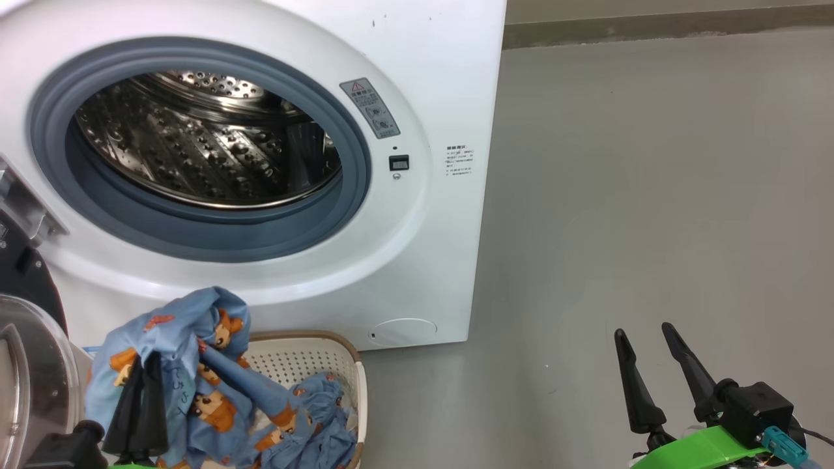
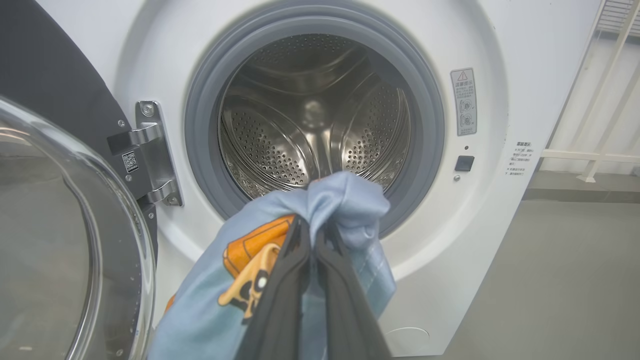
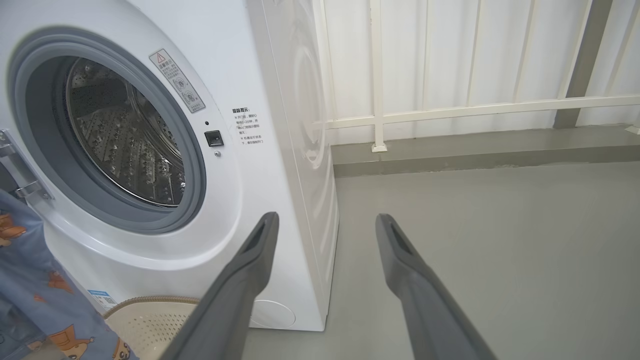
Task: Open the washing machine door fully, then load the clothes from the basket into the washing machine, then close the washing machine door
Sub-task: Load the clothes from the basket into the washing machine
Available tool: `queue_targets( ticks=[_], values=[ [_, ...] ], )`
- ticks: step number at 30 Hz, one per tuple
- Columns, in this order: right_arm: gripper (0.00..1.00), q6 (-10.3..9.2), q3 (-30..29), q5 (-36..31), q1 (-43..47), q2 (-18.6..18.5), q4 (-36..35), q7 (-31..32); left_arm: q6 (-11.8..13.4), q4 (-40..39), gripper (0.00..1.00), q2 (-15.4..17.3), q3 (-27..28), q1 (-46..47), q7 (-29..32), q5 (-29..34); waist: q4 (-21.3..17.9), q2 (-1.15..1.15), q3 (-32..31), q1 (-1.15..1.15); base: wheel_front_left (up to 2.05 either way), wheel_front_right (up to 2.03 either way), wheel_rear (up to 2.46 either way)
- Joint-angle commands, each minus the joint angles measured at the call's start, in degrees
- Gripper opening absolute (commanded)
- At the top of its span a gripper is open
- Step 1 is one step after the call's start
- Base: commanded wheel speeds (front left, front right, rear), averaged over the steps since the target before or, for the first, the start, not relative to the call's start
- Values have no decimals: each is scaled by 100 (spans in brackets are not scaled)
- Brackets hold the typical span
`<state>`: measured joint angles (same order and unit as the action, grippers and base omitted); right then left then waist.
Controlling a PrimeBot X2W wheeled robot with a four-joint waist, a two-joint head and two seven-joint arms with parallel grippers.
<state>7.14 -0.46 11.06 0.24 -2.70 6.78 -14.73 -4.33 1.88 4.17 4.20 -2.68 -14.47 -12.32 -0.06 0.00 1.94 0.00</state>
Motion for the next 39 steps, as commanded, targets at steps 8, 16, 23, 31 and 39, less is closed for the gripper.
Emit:
queue_targets(
  ticks=[8,16,23,31,39],
  values=[
    [100,35,215,-17,-35,-18,-141,-27,-103,61,0,8,213,292,-52,53,-40,0,173,0,0,0,0],
    [100,35,281,-10,-152,-18,-156,-27,-176,300,0,27,320,857,-52,61,-172,0,418,0,0,0,0],
    [100,35,360,13,-341,-18,-200,-27,-257,573,0,323,396,1840,-52,113,-389,0,797,0,0,0,0],
    [100,35,451,56,-588,-18,-284,-27,-305,1219,0,897,235,3149,-52,68,-645,0,1423,0,0,0,0],
    [100,35,534,172,-814,-18,-397,-27,-313,1839,0,1262,76,4130,-52,-131,-864,0,2153,0,0,0,0]
  ],
)
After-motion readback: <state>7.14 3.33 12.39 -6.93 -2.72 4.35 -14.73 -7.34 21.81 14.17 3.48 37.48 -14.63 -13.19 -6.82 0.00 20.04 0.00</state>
